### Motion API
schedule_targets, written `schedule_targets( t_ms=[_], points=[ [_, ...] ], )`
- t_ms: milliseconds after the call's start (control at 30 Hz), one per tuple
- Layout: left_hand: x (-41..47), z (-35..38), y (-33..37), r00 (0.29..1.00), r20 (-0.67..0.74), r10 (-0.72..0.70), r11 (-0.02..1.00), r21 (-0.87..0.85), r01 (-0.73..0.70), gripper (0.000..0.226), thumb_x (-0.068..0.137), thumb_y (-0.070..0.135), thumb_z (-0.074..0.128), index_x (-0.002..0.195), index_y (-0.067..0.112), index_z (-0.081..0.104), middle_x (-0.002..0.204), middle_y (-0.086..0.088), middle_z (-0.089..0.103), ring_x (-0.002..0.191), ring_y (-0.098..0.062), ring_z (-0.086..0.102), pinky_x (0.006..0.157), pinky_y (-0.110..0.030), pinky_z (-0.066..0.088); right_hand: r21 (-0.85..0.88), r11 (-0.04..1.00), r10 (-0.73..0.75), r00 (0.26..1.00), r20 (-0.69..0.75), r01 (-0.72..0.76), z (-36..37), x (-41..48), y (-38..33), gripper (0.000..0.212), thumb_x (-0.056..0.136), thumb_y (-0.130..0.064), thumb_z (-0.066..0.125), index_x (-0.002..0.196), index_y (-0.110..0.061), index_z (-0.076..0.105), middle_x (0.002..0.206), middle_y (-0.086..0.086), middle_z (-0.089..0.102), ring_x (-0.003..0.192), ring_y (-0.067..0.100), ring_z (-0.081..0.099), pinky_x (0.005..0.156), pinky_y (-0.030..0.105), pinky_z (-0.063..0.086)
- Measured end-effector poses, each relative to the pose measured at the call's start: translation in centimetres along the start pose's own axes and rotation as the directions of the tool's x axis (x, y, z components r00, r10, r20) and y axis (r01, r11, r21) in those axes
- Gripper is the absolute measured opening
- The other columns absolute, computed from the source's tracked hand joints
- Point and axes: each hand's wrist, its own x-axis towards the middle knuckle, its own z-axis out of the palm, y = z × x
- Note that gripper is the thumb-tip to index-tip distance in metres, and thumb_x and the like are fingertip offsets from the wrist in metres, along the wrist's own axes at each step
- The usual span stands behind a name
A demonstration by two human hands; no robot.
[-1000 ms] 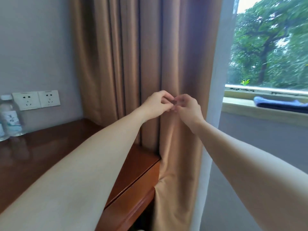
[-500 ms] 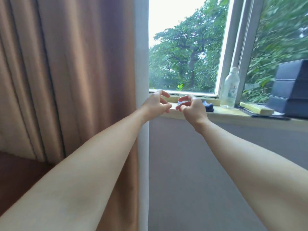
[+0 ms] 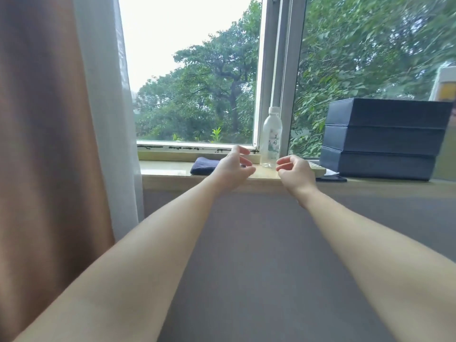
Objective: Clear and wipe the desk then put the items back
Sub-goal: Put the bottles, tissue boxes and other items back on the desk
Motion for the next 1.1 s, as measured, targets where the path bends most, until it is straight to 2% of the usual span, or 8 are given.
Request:
schedule_targets(
  t_ms=[67,167,467,633,767,900,1033,1100],
  points=[
    [1.4,1.4,0.2,1.0,0.02,0.003,1.0,-0.01,-0.003,0.04,0.092,0.018,0.06,0.128,0.013,0.043,0.112,0.0,0.062,0.088,-0.016,0.058,0.065,-0.021,0.044,-0.015,1.0,0.018,1.0,-0.019,-0.018,-0.7,1.2,1.3,0.024,0.089,-0.005,0.051,0.108,-0.01,0.065,0.1,0.004,0.069,0.086,0.017,0.059,0.063,0.021,0.042],
    [3.6,3.0,0.1,0.999,0.039,-0.014,1.0,-0.024,0.015,0.039,0.093,0.017,0.059,0.129,0.015,0.042,0.113,0.0,0.06,0.091,-0.014,0.057,0.06,-0.019,0.043,-0.018,0.999,0.03,0.999,-0.034,-0.03,-1.1,3.2,2.6,0.023,0.088,-0.005,0.054,0.107,-0.01,0.066,0.103,0.004,0.07,0.099,0.021,0.063,0.084,0.027,0.046],
    [9.3,5.7,-1.5,0.995,0.011,-0.099,0.995,-0.022,0.099,0.041,0.092,0.011,0.059,0.13,0.008,0.041,0.111,-0.002,0.054,0.103,-0.019,0.055,0.083,-0.027,0.044,-0.087,0.995,0.068,0.991,0.117,-0.058,0.9,7.9,2.5,0.042,0.087,-0.002,0.049,0.128,-0.007,0.056,0.126,0.01,0.061,0.118,0.026,0.055,0.102,0.037,0.043],
    [11.8,6.6,-2.4,0.99,-0.021,-0.137,0.991,-0.001,0.137,0.047,0.09,0.007,0.057,0.134,0.005,0.039,0.129,-0.011,0.054,0.119,-0.027,0.054,0.104,-0.04,0.042,-0.121,0.989,0.097,0.988,0.12,-0.082,2.7,10.1,2.6,0.033,0.087,-0.005,0.049,0.119,-0.003,0.054,0.109,0.012,0.059,0.095,0.028,0.052,0.075,0.029,0.038],
    [13.0,7.4,-3.0,0.991,-0.02,-0.135,0.99,0.041,0.136,0.052,0.089,-0.001,0.05,0.139,0.005,0.036,0.135,-0.013,0.052,0.125,-0.028,0.051,0.106,-0.039,0.04,-0.146,0.982,0.146,0.978,0.15,-0.124,3.1,11.5,2.8,0.023,0.089,-0.006,0.047,0.112,-0.005,0.051,0.101,0.012,0.054,0.092,0.029,0.051,0.074,0.03,0.038],
    [13.6,7.8,-3.3,0.991,-0.019,-0.135,0.991,0.002,0.135,0.05,0.091,-0.002,0.049,0.139,0.007,0.039,0.137,-0.009,0.053,0.126,-0.022,0.052,0.106,-0.032,0.04,-0.13,0.985,0.139,0.975,0.175,-0.117,3.3,12.2,3.0,0.014,0.089,-0.002,0.041,0.081,-0.013,0.044,0.078,0.003,0.044,0.086,0.024,0.041,0.072,0.027,0.031],
    [13.6,7.9,-3.5,0.992,-0.045,-0.121,0.992,-0.026,0.12,0.05,0.092,0.001,0.05,0.14,0.008,0.04,0.139,-0.007,0.053,0.125,-0.019,0.053,0.103,-0.028,0.041,-0.109,0.988,0.122,0.982,0.146,-0.106,3.0,11.7,2.9,0.033,0.094,-0.002,0.039,0.123,-0.005,0.054,0.12,0.014,0.058,0.11,0.032,0.052,0.084,0.03,0.04],
    [13.3,7.8,-3.3,0.992,-0.049,-0.114,0.993,-0.027,0.112,0.049,0.093,0.002,0.051,0.14,0.007,0.04,0.138,-0.007,0.053,0.124,-0.02,0.054,0.103,-0.028,0.041,-0.125,0.988,0.105,0.989,0.108,-0.092,3.0,11.4,3.0,0.035,0.094,-0.003,0.041,0.127,-0.002,0.052,0.123,0.016,0.058,0.113,0.033,0.053,0.086,0.032,0.041]
  ],
)
